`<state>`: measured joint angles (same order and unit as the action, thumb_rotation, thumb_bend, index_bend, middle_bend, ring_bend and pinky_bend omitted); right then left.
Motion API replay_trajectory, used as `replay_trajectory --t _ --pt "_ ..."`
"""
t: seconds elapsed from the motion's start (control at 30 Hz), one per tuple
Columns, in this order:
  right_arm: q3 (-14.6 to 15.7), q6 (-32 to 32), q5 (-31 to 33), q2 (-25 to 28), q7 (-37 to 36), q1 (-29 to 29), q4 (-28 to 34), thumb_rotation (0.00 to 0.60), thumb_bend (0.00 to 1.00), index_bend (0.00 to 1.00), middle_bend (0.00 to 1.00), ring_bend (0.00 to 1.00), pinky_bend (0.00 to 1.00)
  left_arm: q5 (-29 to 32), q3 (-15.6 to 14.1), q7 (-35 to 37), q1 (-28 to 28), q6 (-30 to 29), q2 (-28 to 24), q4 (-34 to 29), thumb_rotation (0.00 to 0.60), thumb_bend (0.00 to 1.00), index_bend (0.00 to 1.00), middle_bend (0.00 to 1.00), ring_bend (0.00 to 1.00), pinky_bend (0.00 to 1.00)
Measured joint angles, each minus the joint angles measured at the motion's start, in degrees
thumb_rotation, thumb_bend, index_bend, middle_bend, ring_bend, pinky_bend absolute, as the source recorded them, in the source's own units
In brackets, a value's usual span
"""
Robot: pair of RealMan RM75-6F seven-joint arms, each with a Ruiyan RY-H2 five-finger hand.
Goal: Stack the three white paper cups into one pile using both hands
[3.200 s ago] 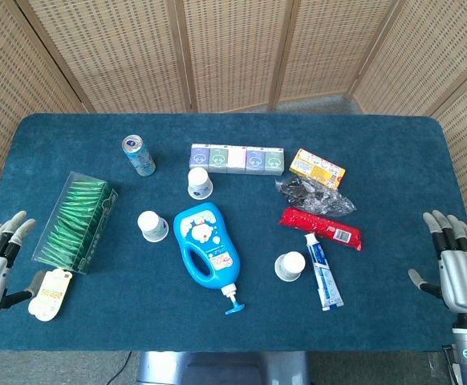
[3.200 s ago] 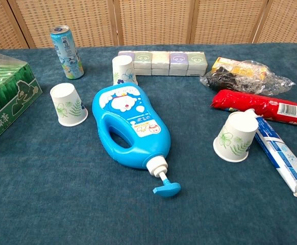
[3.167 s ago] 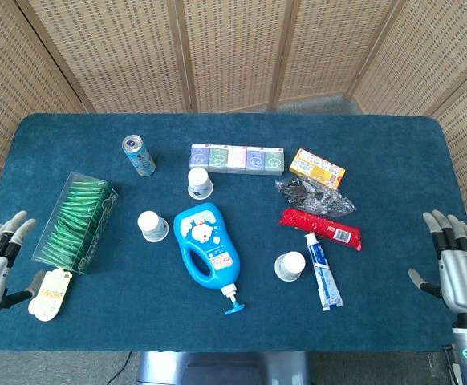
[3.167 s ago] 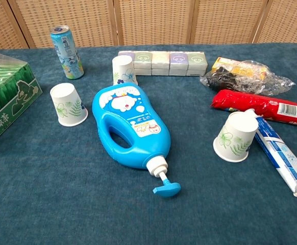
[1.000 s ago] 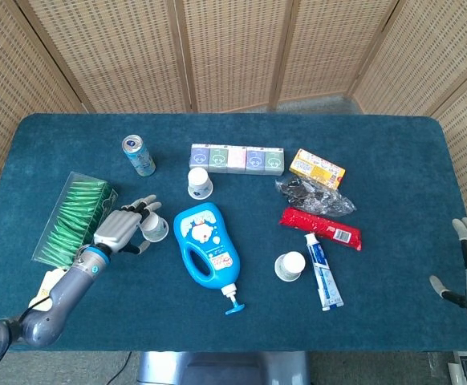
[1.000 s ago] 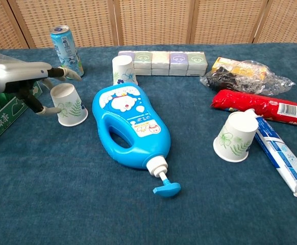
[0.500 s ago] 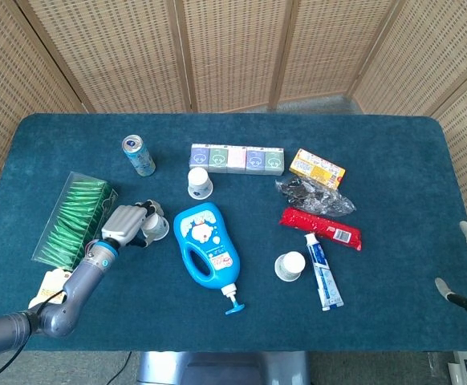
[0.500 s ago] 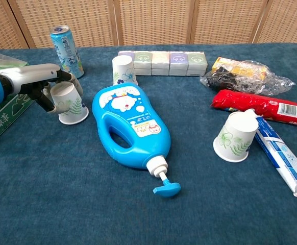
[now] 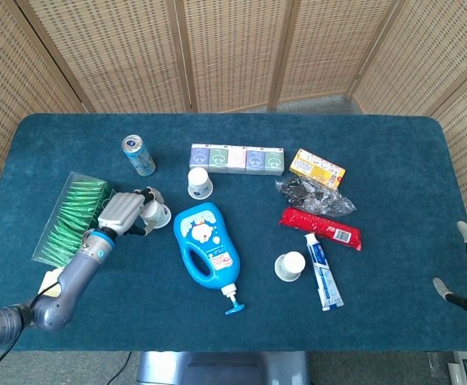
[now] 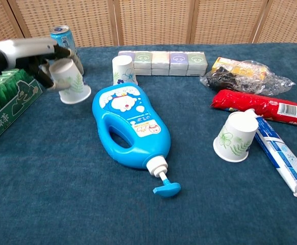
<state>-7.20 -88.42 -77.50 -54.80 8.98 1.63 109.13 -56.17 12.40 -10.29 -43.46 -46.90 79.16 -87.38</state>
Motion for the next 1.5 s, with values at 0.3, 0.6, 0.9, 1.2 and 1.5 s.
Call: replay_trajectory --t 0.3,0.6,0.9,1.2,1.5 --pt "0.1 0.0 0.1 0.2 -0.1 -0.2 0.1 0.6 0.23 0.0 0.02 0.0 0.13 2.7 4.1 1.7 -4.2 2.5 -2.0 0.1 0.6 0.44 0.3 0.25 0.29 0.54" --pt "0.1 -0.6 0.1 0.7 -0.1 -0.7 0.6 0.6 0.23 0.0 0.02 0.0 0.13 5.8 5.9 2.1 -9.0 4.9 1.2 6.2 0.6 0.44 0.3 0.24 0.28 0.53" --pt "0.2 -1.4 0.3 1.3 -0.4 -1.5 0.9 0.6 0.23 0.0 0.02 0.0 0.13 8.2 6.8 2.9 -13.8 7.9 6.3 14.2 0.6 0.44 0.3 0.24 0.27 0.53" --pt "0.2 -2.0 0.5 1.7 -1.4 -2.3 1.0 0.6 0.23 0.0 0.02 0.0 0.13 9.7 6.8 3.5 -17.3 10.8 10.0 20.5 0.6 0.44 0.29 0.24 0.27 0.52" --pt "0.2 -2.1 0.5 1.9 -2.2 -2.6 0.9 0.6 0.23 0.0 0.02 0.0 0.13 10.4 6.4 3.9 -19.9 12.9 13.0 25.5 0.6 0.44 0.29 0.24 0.26 0.51"
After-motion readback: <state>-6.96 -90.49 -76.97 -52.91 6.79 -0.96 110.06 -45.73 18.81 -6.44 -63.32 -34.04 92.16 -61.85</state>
